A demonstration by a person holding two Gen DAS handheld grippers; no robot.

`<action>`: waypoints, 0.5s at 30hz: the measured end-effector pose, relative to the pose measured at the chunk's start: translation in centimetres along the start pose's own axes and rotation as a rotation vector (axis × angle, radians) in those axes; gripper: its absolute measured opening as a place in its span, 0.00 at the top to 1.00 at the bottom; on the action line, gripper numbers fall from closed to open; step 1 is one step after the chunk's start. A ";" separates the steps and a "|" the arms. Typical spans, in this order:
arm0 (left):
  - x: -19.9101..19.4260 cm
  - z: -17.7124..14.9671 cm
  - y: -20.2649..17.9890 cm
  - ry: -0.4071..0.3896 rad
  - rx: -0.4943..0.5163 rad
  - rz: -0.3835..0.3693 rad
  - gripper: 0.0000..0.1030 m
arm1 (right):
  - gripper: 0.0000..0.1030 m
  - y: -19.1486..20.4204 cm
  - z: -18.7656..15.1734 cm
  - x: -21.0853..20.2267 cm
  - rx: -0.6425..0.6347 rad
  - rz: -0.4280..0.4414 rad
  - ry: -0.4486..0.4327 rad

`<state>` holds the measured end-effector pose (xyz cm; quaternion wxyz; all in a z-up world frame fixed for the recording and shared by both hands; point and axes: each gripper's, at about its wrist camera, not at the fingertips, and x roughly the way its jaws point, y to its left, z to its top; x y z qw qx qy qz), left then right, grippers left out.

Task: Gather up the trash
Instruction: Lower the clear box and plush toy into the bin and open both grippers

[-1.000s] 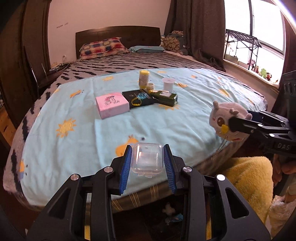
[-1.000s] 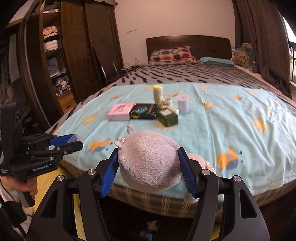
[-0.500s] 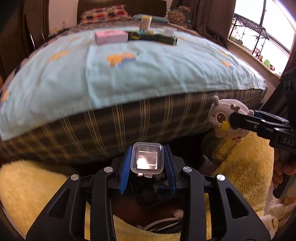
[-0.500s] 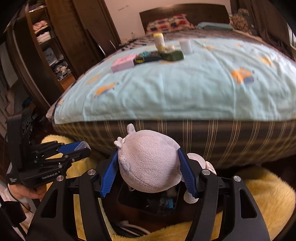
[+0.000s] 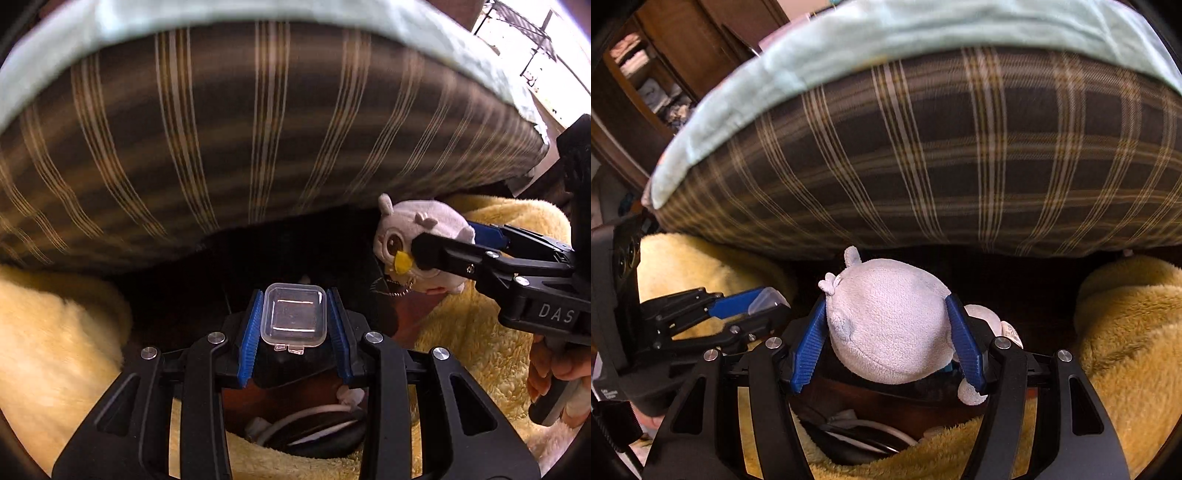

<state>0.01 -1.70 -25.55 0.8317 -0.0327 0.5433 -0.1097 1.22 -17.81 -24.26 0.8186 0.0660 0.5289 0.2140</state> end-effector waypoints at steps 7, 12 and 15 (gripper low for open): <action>1.7 -0.6 1.1 0.049 -0.040 -0.031 0.68 | 0.38 -0.2 -0.6 2.6 0.032 0.015 0.045; 2.7 -1.2 2.0 0.066 -0.057 -0.040 0.68 | 0.37 -0.7 -0.7 3.0 0.049 0.023 0.049; 3.1 -1.2 2.4 0.068 -0.062 -0.041 0.68 | 0.36 -0.9 -0.8 3.1 0.064 0.025 0.048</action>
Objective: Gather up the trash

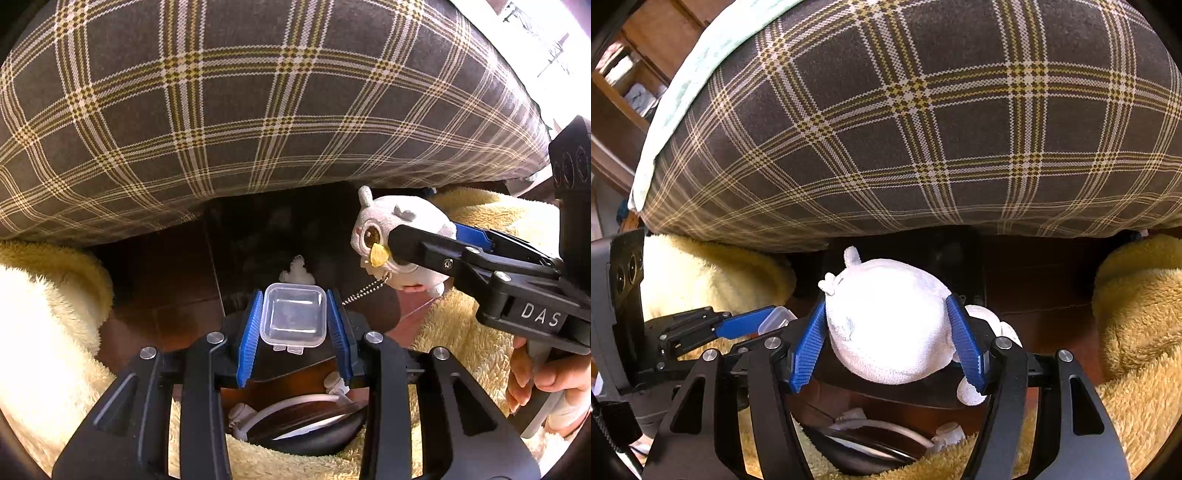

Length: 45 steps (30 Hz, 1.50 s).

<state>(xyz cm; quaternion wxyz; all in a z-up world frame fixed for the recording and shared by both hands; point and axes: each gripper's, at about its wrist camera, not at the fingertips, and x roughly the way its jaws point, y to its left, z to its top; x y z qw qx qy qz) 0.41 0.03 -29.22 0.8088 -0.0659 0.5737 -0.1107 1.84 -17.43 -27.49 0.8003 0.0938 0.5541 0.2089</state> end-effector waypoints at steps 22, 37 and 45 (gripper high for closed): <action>-7.9 2.5 0.0 -0.201 0.037 0.085 0.14 | 0.16 -0.7 3.2 -11.2 -0.062 -0.131 -0.291; -15.7 8.7 -0.4 -0.408 0.080 0.134 0.08 | 0.12 1.2 11.4 -15.5 -0.177 -0.150 -0.472; -15.8 14.4 1.7 -0.453 0.050 0.197 0.08 | 0.12 1.9 16.8 -13.7 -0.180 -0.125 -0.461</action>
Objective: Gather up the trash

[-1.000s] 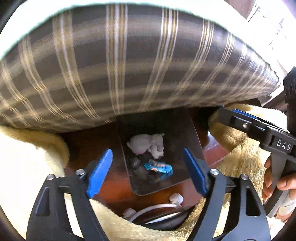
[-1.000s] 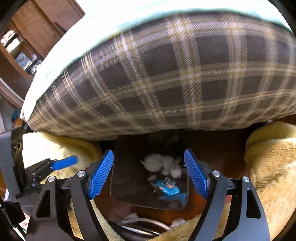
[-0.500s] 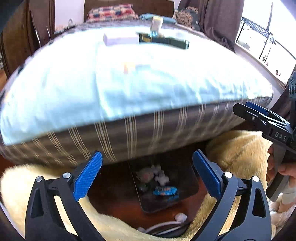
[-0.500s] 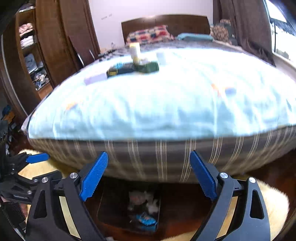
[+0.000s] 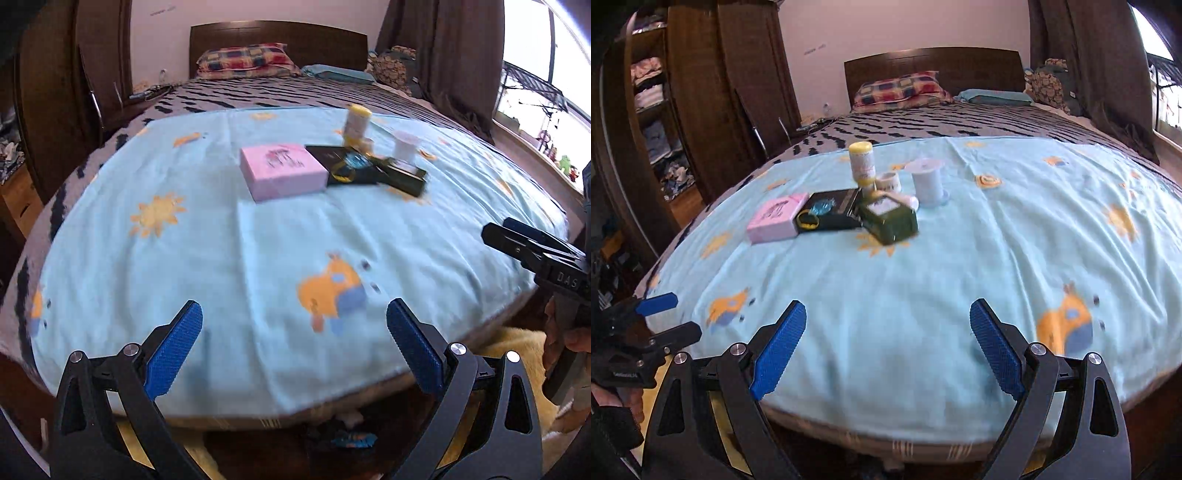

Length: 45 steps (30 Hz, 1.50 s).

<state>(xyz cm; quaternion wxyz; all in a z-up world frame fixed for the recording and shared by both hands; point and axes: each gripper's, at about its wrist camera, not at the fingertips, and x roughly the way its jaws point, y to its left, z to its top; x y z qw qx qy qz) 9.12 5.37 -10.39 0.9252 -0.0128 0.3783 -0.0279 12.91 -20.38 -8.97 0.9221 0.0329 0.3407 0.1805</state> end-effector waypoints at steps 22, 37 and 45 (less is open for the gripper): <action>9.2 8.0 -0.3 0.021 0.004 0.112 0.08 | 0.46 0.5 5.4 9.5 -0.052 -0.026 0.086; 11.6 9.7 0.6 0.039 -0.040 0.141 0.08 | 0.46 0.4 5.5 10.5 -0.056 -0.044 0.095; 12.6 10.9 1.4 0.054 -0.073 0.129 0.09 | 0.48 0.6 5.3 10.3 -0.061 -0.051 0.085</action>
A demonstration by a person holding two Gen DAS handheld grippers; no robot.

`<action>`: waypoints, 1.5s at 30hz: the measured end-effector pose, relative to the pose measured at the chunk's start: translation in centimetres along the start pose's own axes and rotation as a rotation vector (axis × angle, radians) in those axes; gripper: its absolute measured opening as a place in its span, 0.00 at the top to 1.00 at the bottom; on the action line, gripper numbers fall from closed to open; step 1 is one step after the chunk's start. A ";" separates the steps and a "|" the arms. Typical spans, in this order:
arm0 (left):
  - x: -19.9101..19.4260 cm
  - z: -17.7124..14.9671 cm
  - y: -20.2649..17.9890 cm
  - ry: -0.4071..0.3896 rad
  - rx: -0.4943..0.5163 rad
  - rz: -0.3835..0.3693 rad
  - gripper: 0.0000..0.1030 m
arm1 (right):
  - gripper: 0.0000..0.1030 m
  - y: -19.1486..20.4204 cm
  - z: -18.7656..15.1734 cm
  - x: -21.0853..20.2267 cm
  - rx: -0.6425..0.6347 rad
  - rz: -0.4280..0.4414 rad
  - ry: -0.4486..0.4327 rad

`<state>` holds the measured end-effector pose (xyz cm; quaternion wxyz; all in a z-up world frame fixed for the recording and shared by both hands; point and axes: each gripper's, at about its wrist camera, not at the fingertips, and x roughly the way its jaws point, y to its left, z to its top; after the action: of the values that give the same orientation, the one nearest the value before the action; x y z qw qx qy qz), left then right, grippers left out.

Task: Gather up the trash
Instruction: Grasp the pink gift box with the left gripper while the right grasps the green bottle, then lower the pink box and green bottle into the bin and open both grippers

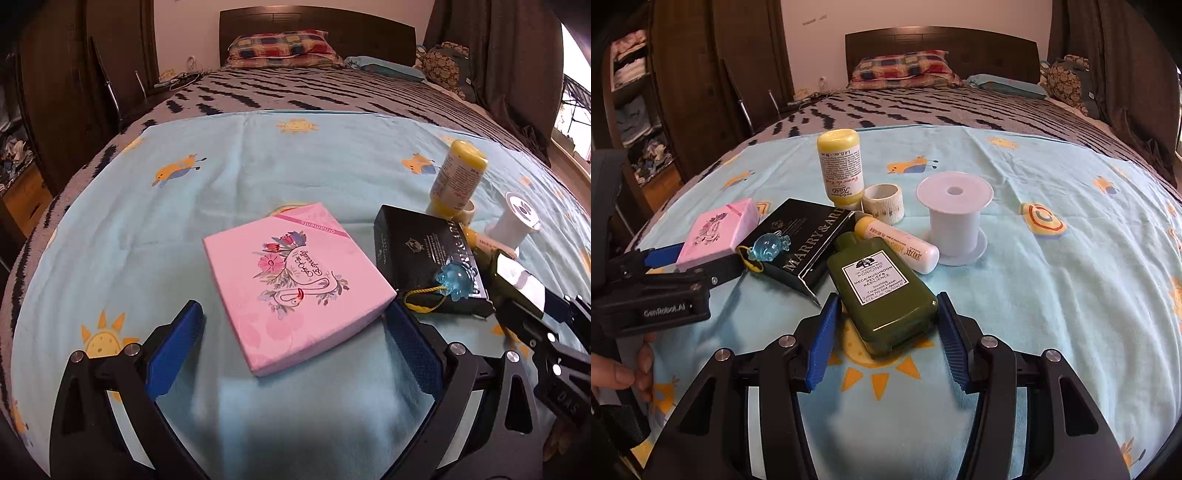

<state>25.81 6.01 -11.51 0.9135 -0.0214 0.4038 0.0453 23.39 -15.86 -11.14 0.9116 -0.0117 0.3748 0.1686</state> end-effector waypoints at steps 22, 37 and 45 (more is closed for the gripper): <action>-0.1 0.2 0.3 0.003 0.001 -0.011 0.13 | 0.50 -1.1 -2.7 -2.8 0.035 -0.011 -0.047; -8.6 -8.7 0.7 -0.062 0.121 -0.191 0.13 | 0.51 -0.6 -7.1 -8.7 0.042 0.089 -0.110; -13.2 -13.4 0.1 -0.093 0.174 -0.246 0.13 | 0.51 0.9 -9.8 -11.6 0.018 0.123 -0.122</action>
<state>7.04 4.24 -10.77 0.9282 0.0108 0.3578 -0.1010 8.74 -19.96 -10.08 0.9207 0.0298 0.3202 0.2212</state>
